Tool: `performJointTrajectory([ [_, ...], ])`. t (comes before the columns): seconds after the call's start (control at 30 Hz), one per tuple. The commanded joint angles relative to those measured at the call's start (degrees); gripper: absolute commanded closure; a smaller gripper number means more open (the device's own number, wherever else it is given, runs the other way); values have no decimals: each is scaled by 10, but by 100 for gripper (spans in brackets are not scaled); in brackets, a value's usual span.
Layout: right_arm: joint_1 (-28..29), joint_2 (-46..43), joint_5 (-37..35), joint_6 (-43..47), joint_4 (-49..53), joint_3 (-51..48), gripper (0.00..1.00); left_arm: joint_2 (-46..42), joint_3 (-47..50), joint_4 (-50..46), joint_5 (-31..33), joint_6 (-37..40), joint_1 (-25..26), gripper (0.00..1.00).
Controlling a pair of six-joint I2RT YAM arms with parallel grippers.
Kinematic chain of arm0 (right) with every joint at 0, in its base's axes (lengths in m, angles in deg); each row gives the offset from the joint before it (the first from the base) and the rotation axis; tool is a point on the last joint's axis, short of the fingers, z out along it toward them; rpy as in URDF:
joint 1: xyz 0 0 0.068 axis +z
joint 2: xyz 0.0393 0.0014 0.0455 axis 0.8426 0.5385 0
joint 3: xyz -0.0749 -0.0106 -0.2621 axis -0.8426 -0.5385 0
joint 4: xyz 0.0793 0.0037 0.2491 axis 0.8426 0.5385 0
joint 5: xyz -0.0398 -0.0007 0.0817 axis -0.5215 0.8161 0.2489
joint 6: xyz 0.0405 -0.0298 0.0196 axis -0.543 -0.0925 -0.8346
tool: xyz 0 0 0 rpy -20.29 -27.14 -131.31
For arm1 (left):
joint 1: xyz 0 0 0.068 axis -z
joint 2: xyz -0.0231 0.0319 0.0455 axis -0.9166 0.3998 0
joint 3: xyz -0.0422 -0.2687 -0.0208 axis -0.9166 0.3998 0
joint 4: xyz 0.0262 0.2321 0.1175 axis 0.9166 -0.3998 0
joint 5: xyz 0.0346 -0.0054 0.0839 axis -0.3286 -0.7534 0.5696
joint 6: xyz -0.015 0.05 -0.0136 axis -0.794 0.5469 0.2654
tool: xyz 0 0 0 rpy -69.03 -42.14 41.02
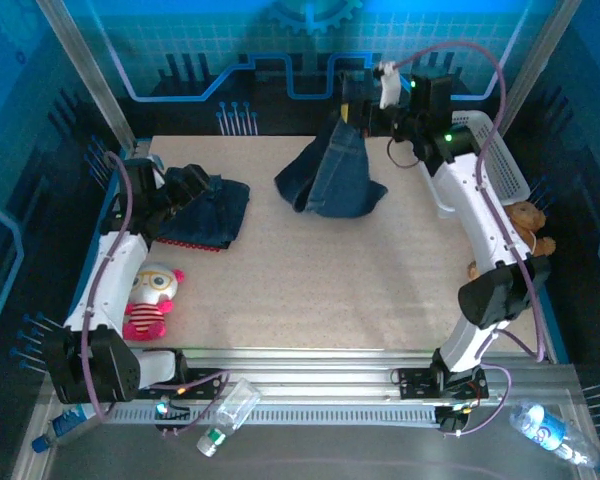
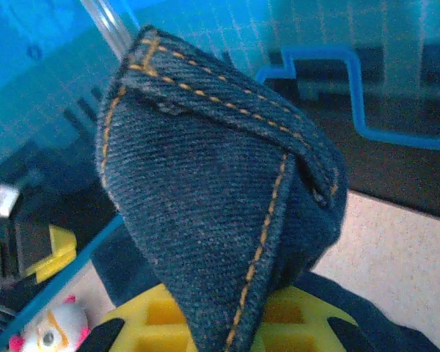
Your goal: Fold and stack the skirts
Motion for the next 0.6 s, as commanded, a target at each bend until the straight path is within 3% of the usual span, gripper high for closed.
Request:
performJointTrajectory([
  [0.0, -39, -53, 47, 57, -91, -163, 92, 21, -28, -11, 15, 18, 23, 1],
  [0.1, -81, -77, -18, 45, -105, -284, 57, 43, -42, -20, 31, 27, 53, 1],
  [0.13, -96, -88, -45, 31, -106, -319, 40, 53, -51, -27, 42, 33, 65, 1],
  [0.17, -105, -104, -68, 21, -108, -350, 13, 65, -61, -38, 52, 39, 78, 1],
  [0.2, -107, -122, -97, 14, -104, -372, 0, 79, -71, -48, 62, 45, 91, 1],
  [0.33, -88, -171, -185, -14, -88, -419, 0, 134, -96, -59, 88, 51, 144, 1],
  [0.5, -40, -147, -289, -75, 16, -391, 0, 225, -152, -75, 100, 50, 215, 1],
  [0.57, -41, -147, -272, -117, -12, -421, 0, 269, -185, -96, 100, 51, 234, 1],
])
